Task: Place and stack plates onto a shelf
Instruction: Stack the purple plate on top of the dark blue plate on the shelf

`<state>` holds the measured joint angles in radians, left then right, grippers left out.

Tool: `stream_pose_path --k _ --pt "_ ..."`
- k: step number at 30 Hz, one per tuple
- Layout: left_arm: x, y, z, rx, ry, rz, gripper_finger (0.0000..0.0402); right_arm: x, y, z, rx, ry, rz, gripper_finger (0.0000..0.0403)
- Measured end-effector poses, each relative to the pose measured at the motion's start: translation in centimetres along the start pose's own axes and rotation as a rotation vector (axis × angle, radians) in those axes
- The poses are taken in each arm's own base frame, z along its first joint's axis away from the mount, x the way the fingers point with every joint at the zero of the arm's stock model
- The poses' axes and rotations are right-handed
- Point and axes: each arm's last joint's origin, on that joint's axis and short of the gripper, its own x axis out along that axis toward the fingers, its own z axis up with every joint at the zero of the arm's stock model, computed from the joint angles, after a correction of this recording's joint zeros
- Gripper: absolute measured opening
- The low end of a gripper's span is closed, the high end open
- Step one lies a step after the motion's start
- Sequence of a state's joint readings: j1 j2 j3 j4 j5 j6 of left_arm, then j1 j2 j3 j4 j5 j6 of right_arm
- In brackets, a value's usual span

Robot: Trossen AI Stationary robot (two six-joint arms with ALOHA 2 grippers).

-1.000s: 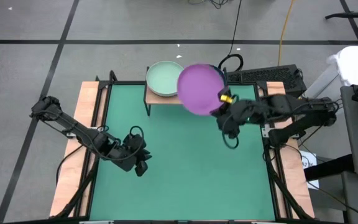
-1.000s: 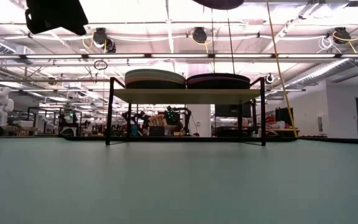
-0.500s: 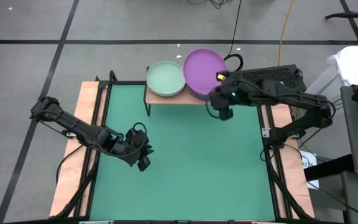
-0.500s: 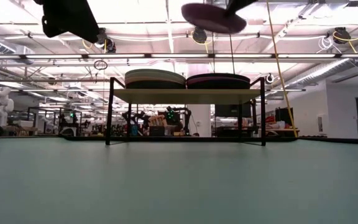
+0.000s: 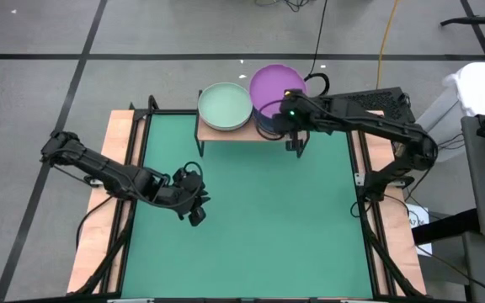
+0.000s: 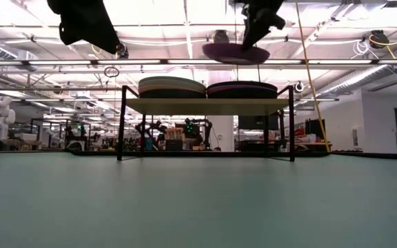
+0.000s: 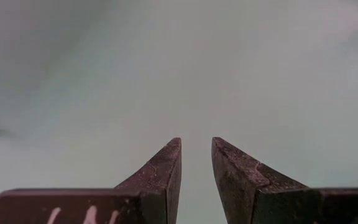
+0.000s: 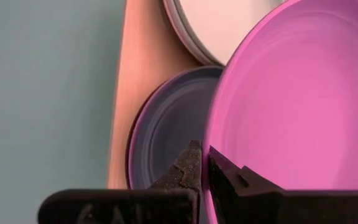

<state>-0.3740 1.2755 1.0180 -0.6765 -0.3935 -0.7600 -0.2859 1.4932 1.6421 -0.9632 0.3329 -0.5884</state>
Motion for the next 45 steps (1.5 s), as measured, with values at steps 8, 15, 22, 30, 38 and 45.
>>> stream_pose_path --k 8,15,22,30,38,45 --pt "0.1 0.1 0.1 0.029 -0.001 0.004 0.0094 2.5 -0.9 -0.9 0.029 0.07 0.058 0.0002" --pt "0.1 0.1 0.1 0.043 -0.001 0.005 0.0094 3.1 -0.8 -1.4 0.03 0.101 0.104 0.0002" --pt "0.1 0.1 0.1 0.047 -0.001 0.005 0.0094 3.4 -0.1 -1.8 0.031 0.125 0.161 0.0002" --pt "0.1 0.1 0.1 0.047 -0.001 0.005 0.0094 3.5 0.0 -1.9 0.035 0.134 0.157 0.0002" --pt "0.1 0.2 0.1 0.047 -0.006 0.012 0.0094 3.5 0.1 -1.8 0.036 0.11 0.194 0.0002" --pt "0.1 0.2 0.2 0.05 -0.019 0.026 0.0094 3.5 0.1 -1.8 0.033 0.109 0.2 0.0002"
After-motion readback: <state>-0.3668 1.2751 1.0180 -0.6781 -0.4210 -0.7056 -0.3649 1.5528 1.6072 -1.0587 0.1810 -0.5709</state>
